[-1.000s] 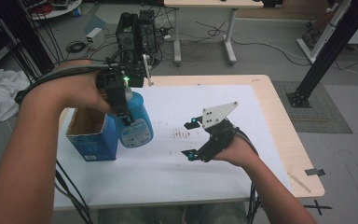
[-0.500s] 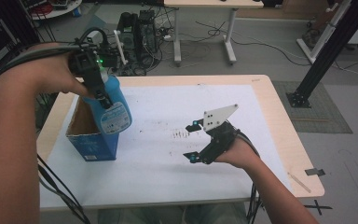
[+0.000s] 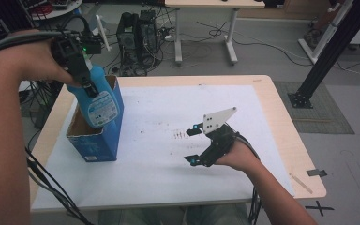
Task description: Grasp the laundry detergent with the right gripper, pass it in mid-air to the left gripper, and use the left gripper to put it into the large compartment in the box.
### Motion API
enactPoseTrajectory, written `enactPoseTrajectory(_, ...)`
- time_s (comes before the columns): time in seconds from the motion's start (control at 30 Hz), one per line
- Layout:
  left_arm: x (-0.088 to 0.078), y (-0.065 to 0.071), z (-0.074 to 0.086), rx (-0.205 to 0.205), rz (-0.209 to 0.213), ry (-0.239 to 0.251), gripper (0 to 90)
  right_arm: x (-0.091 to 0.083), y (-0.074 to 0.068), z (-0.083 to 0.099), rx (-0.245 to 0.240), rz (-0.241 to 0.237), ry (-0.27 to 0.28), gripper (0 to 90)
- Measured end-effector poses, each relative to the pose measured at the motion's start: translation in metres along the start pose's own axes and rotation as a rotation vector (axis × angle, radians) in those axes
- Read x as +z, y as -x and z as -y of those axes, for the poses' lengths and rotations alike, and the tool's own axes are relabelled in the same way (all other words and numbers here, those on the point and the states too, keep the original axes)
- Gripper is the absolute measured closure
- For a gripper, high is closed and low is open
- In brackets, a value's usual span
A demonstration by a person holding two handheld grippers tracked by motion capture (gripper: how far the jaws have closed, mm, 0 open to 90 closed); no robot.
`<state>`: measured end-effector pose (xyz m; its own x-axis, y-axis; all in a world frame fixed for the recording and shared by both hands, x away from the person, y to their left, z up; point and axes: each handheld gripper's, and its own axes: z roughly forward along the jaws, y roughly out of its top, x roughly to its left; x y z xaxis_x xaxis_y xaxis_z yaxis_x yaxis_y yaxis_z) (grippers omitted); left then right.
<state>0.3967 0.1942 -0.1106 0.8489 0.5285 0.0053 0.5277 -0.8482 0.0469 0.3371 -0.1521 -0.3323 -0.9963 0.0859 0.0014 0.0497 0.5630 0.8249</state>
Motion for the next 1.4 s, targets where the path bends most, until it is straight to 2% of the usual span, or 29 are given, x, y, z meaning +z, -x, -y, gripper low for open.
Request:
enactPoseTrajectory(0.13,-0.003,-0.009,0.006,-0.035,-0.002,0.004,38.3,0.001,0.001,0.000,0.015,-0.005,0.002,12.7)
enactPoseTrajectory(0.37,-0.002,-0.020,0.014,-0.077,-0.014,-0.005,38.3,0.006,0.002,0.002,0.014,-0.018,0.002,12.7)
enactPoseTrajectory(0.4,-0.002,-0.023,0.016,-0.073,-0.014,-0.016,38.3,0.007,0.002,0.003,0.019,-0.015,0.007,12.7)
enactPoseTrajectory(0.43,-0.001,-0.023,0.017,-0.095,-0.016,-0.007,38.3,0.008,0.002,0.003,0.021,-0.019,0.001,12.7)
enactPoseTrajectory(0.5,-0.002,-0.026,0.019,-0.092,-0.018,-0.018,38.3,0.008,0.002,0.004,0.021,-0.020,-0.003,12.7)
enactPoseTrajectory(0.53,-0.001,-0.026,0.019,-0.113,-0.023,-0.005,38.3,0.008,0.001,0.005,0.021,-0.024,-0.004,12.7)
enactPoseTrajectory(0.57,-0.001,-0.027,0.020,-0.098,-0.023,-0.022,38.3,0.009,0.001,0.005,0.020,-0.016,0.002,12.7)
enactPoseTrajectory(0.63,0.001,-0.027,0.021,-0.126,-0.024,-0.011,38.3,0.008,0.001,0.005,0.023,-0.013,0.002,12.7)
enactPoseTrajectory(0.67,0.000,-0.028,0.021,-0.109,-0.022,-0.029,38.3,0.007,0.000,0.005,0.025,-0.016,-0.002,12.7)
enactPoseTrajectory(0.7,0.001,-0.028,0.021,-0.108,-0.025,-0.026,38.3,0.007,0.000,0.005,0.016,-0.007,0.007,12.7)
enactPoseTrajectory(0.73,0.003,-0.027,0.021,-0.124,-0.020,-0.016,38.3,0.006,0.000,0.005,0.019,-0.009,0.003,12.7)
enactPoseTrajectory(0.83,0.006,-0.030,0.022,-0.100,-0.025,-0.036,38.3,0.004,-0.001,0.005,0.011,-0.005,0.004,12.7)
enactPoseTrajectory(0.9,0.010,-0.030,0.022,-0.113,-0.025,-0.027,38.3,0.004,-0.002,0.005,0.013,-0.003,0.006,12.7)
enactPoseTrajectory(1.03,0.014,-0.033,0.023,-0.103,-0.024,-0.050,38.3,0.004,-0.004,0.005,0.013,-0.001,0.009,12.7)
enactPoseTrajectory(1.07,0.017,-0.033,0.023,-0.114,-0.024,-0.040,38.2,0.004,-0.004,0.004,0.014,-0.001,0.006,12.7)
enactPoseTrajectory(1.1,0.019,-0.034,0.023,-0.099,-0.026,-0.052,38.3,0.005,-0.005,0.004,0.019,-0.001,0.007,12.7)
enactPoseTrajectory(1.27,0.035,-0.038,0.023,-0.111,-0.027,-0.070,38.3,0.006,-0.005,0.004,0.010,0.002,0.001,12.7)
enactPoseTrajectory(1.4,0.047,-0.041,0.023,-0.114,-0.009,-0.077,38.3,0.005,-0.006,0.004,0.018,-0.003,-0.002,12.7)
